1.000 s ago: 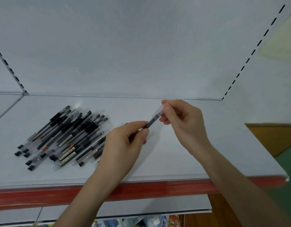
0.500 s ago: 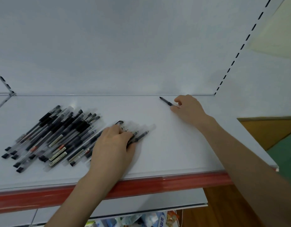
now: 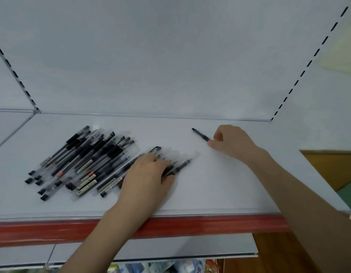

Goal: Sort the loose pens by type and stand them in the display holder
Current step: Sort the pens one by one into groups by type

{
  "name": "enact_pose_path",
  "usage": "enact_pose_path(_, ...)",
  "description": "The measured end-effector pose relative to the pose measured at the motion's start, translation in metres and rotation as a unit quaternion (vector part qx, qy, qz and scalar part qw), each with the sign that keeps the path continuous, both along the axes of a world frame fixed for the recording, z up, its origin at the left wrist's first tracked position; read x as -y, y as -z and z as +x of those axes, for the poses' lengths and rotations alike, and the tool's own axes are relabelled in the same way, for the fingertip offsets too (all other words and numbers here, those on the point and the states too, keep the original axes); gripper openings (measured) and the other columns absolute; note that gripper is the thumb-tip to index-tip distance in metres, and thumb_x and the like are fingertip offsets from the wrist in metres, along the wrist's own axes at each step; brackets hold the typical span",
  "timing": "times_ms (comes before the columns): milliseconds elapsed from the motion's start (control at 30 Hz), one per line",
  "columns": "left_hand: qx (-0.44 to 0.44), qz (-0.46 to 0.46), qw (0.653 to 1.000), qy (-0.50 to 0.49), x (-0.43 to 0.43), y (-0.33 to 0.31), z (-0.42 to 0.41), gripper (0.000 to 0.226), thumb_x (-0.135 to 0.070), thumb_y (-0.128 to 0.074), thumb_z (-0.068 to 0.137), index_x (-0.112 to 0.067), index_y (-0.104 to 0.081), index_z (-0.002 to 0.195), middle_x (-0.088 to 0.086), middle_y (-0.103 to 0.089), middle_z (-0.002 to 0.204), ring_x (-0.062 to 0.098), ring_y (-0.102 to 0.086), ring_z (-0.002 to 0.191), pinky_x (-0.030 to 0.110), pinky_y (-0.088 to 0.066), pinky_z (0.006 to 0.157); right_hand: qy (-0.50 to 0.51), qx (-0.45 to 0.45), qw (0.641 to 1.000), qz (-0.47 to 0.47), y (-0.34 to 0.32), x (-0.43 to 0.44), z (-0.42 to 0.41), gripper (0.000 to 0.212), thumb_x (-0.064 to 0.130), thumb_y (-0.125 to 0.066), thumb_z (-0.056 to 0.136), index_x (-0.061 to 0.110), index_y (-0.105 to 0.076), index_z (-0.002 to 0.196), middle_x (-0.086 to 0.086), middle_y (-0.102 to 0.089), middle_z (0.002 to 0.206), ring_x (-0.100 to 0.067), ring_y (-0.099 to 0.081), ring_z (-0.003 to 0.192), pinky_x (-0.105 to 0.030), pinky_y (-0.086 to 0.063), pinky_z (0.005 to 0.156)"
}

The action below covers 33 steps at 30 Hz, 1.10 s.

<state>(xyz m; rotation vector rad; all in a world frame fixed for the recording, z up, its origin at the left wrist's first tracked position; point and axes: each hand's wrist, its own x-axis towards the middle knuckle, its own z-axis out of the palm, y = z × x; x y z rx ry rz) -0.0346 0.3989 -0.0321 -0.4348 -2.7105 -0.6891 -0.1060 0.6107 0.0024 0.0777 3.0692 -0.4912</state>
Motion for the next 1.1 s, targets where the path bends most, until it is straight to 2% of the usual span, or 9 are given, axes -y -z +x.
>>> enact_pose_path(200,0.024,0.01,0.999,0.018,0.001,-0.006,-0.003,0.024,-0.035,-0.054,0.085,-0.014,-0.066,0.089,0.002,-0.052,0.083,0.021,-0.05,0.082,0.024,-0.028,0.065,0.012,-0.011,0.995,-0.094,0.004,-0.005,0.003,0.017,0.025,-0.06,0.084,0.009,-0.058,0.079,-0.004,-0.06,0.073,-0.02,-0.057,0.068,-0.028,-0.043,0.062)
enact_pose_path(300,0.019,0.027,0.999,0.013,-0.001,-0.014,-0.008,0.024,-0.033,-0.054,0.086,-0.012,-0.066,0.087,0.005,-0.059,0.084,0.023,-0.055,0.081,0.029,-0.038,0.069,0.037,-0.064,0.988,-0.138,0.008,-0.009,0.007,0.018,0.029,-0.061,0.084,0.013,-0.058,0.077,0.004,-0.058,0.072,-0.011,-0.055,0.066,-0.018,-0.039,0.058)
enact_pose_path(467,0.045,0.019,0.998,0.029,-0.026,-0.034,-0.041,0.029,-0.029,-0.048,0.09,-0.007,-0.064,0.08,0.006,-0.062,0.075,0.027,-0.055,0.074,0.03,-0.042,0.065,0.114,-0.17,0.914,-0.351,-0.001,-0.024,0.018,0.014,0.029,-0.055,0.09,0.018,-0.057,0.081,0.001,-0.062,0.069,-0.001,-0.055,0.044,-0.013,-0.042,0.044)
enact_pose_path(567,0.101,-0.004,0.994,0.032,-0.058,-0.039,-0.067,0.029,-0.031,-0.049,0.089,-0.008,-0.056,0.072,0.007,-0.054,0.071,0.027,-0.05,0.07,0.028,-0.036,0.061,0.127,-0.144,0.929,-0.315,0.001,-0.036,0.026,0.015,0.023,-0.048,0.094,0.013,-0.058,0.09,-0.001,-0.061,0.076,-0.007,-0.054,0.051,-0.018,-0.043,0.048)
enact_pose_path(700,0.139,-0.083,0.987,0.009,-0.096,-0.04,-0.089,0.052,-0.052,-0.046,0.086,-0.002,-0.056,0.076,0.016,-0.055,0.073,0.032,-0.058,0.076,0.027,-0.034,0.059,0.14,-0.107,0.941,-0.289,0.009,-0.052,0.038,0.022,0.013,-0.044,0.095,0.005,-0.056,0.111,-0.005,-0.058,0.093,-0.008,-0.056,0.064,-0.033,-0.047,0.07)
enact_pose_path(767,0.147,-0.123,0.981,0.009,-0.111,-0.038,-0.095,0.056,-0.064,-0.042,0.081,-0.011,-0.044,0.062,0.006,-0.049,0.067,0.025,-0.051,0.07,0.027,-0.033,0.058,0.153,-0.115,0.935,-0.3,0.01,-0.062,0.046,0.024,0.012,-0.048,0.093,0.005,-0.055,0.115,-0.006,-0.059,0.096,-0.008,-0.058,0.067,-0.03,-0.048,0.073)
enact_pose_path(833,0.152,-0.15,0.977,0.014,-0.122,-0.036,-0.099,0.057,-0.067,-0.042,0.079,-0.012,-0.043,0.065,0.0,-0.046,0.068,0.023,-0.048,0.072,0.028,-0.034,0.062,0.159,-0.124,0.926,-0.318,0.012,-0.068,0.054,0.023,0.013,-0.05,0.092,0.006,-0.057,0.113,-0.004,-0.061,0.092,-0.007,-0.059,0.067,-0.026,-0.048,0.069)
enact_pose_path(967,0.164,-0.165,0.972,0.029,-0.132,-0.039,-0.104,0.024,-0.038,-0.051,0.082,-0.015,-0.048,0.083,0.001,-0.048,0.078,0.024,-0.048,0.077,0.028,-0.034,0.062,0.156,-0.131,0.909,-0.363,0.009,-0.075,0.066,0.016,0.014,-0.052,0.092,0.015,-0.06,0.106,0.003,-0.062,0.077,-0.004,-0.06,0.06,-0.014,-0.048,0.055)
enact_pose_path(1100,0.149,-0.159,0.975,0.042,-0.123,-0.042,-0.105,0.023,-0.023,-0.052,0.081,-0.01,-0.041,0.066,0.002,-0.048,0.071,0.022,-0.049,0.066,0.025,-0.037,0.059,0.161,-0.157,0.893,-0.39,0.003,-0.073,0.069,0.005,0.016,-0.061,0.086,0.012,-0.062,0.091,0.002,-0.063,0.07,-0.002,-0.057,0.052,-0.013,-0.046,0.049)
